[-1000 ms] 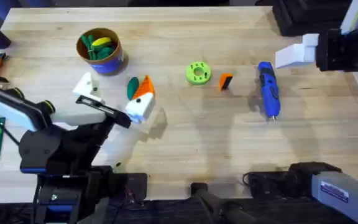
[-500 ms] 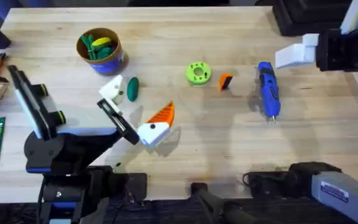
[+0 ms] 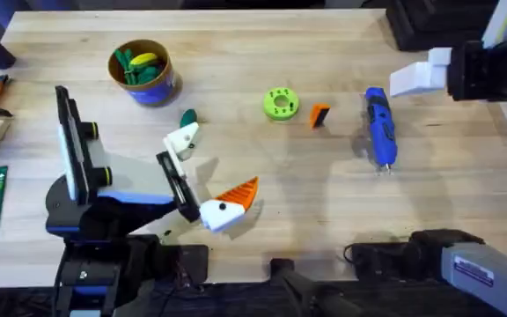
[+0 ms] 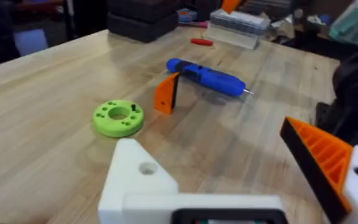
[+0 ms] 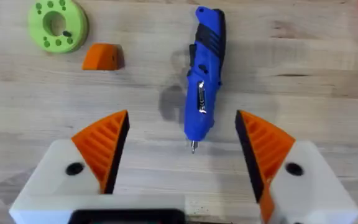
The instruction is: Pick up the gripper from the table and insert it into the empty holder that is missing its gripper. Then pick up a screw, insert it into the mounting hole, and use the screwdriver to tighten it. Finally, clean up the table by picking up the vegetable and placing it into the bucket.
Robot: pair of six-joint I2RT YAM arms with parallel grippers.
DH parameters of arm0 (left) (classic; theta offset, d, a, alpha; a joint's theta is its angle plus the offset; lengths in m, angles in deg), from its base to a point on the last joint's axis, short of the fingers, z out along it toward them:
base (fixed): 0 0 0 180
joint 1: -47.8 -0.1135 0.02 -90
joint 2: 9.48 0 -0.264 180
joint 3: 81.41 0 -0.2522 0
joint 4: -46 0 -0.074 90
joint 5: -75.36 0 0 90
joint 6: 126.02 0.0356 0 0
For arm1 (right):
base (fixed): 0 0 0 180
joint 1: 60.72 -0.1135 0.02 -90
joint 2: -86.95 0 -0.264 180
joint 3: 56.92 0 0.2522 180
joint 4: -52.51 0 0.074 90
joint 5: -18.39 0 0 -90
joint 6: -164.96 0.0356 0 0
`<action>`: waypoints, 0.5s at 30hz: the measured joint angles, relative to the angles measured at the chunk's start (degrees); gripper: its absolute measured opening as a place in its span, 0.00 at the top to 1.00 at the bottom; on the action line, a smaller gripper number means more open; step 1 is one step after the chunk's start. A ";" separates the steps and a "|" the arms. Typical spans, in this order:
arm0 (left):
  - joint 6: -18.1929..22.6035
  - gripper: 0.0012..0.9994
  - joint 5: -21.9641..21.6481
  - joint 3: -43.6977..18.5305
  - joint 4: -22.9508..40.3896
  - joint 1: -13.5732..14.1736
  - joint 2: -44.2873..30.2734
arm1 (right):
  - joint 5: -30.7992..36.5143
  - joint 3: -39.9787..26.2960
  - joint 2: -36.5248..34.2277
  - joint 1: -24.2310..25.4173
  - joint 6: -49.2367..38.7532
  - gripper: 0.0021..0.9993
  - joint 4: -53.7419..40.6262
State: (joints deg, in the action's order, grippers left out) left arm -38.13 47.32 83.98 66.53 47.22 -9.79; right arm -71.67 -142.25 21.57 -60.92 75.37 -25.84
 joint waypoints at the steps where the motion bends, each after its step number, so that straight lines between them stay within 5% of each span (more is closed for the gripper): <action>1: 0.87 0.01 0.79 0.00 0.12 0.00 0.02 | 0.00 0.00 0.00 0.00 0.02 0.01 0.00; 15: 4.73 0.01 6.23 0.00 0.98 0.00 0.02 | 0.00 0.00 0.00 0.00 0.00 0.01 0.00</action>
State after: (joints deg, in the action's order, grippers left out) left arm -33.40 53.55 83.98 67.51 47.22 -9.77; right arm -71.67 -142.25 21.57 -60.92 75.36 -25.84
